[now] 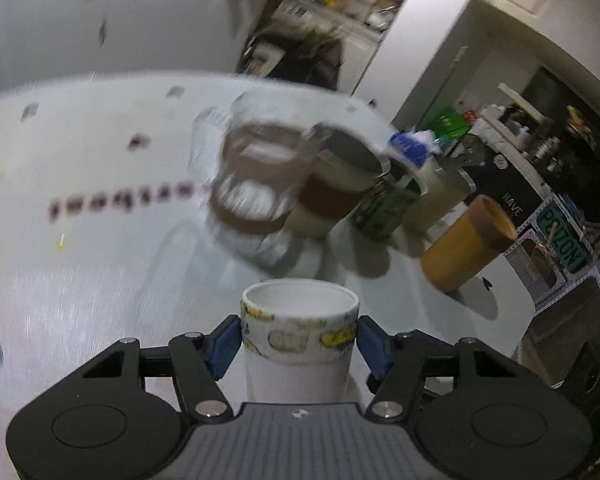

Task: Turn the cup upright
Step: 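Grasp the white paper cup with the left gripper and stand it upright, then carry the upright white cup with the left gripper beside the brown-sleeved cups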

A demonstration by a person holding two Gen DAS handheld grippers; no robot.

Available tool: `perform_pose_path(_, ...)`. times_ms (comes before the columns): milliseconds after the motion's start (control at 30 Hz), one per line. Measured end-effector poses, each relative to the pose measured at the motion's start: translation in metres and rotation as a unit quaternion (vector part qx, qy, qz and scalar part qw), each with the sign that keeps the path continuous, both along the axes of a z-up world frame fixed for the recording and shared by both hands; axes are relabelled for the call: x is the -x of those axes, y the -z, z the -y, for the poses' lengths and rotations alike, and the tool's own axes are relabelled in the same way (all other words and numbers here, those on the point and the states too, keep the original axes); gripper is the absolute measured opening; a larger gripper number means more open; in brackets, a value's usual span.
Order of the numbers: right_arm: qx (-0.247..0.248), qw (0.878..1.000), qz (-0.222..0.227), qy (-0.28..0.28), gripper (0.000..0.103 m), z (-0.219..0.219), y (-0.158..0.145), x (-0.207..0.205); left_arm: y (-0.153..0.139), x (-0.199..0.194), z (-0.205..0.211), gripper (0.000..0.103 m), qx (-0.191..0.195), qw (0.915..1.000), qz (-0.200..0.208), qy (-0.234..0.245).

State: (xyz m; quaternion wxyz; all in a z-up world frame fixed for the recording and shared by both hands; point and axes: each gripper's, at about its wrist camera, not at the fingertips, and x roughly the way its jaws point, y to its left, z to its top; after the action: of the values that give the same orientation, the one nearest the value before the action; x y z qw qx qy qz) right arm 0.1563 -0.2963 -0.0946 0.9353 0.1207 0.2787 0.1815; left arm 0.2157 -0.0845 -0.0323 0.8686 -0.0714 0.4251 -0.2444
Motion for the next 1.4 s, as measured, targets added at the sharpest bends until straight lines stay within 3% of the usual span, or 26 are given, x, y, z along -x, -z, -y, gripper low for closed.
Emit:
perform_pose_path(200,-0.002,0.999,0.036,0.029,0.076,0.026,-0.016,0.012,-0.013,0.008,0.044,0.063,-0.023,0.9947,0.096,0.026)
perform_pose_path(367,0.011,0.997,0.06,0.054,0.076,0.044,-0.026,0.02,-0.012,0.001,0.087,0.063,-0.033,0.9873,0.149,0.044)
perform_pose_path(567,0.031,0.994,0.067,0.086,0.076,0.066,-0.026,0.029,-0.001,-0.021,0.13,0.063,-0.008,0.9864,0.154,0.057)
perform_pose_path(833,0.034,0.991,0.055,0.118,0.076,0.092,-0.017,0.034,0.021,-0.027,0.17,0.063,-0.018,0.981,0.172,0.088)
perform_pose_path(1067,0.034,0.99,0.052,0.127,0.076,0.103,-0.01,0.039,0.025,-0.008,0.18,0.064,-0.051,0.9701,0.215,0.1)
perform_pose_path(1333,0.034,0.99,0.05,0.124,0.076,0.105,-0.006,0.041,0.026,-0.001,0.175,0.065,-0.055,0.9712,0.211,0.096)
perform_pose_path(1400,0.035,0.991,0.05,0.122,0.076,0.104,-0.006,0.041,0.026,-0.002,0.175,0.071,-0.055,0.9721,0.207,0.095)
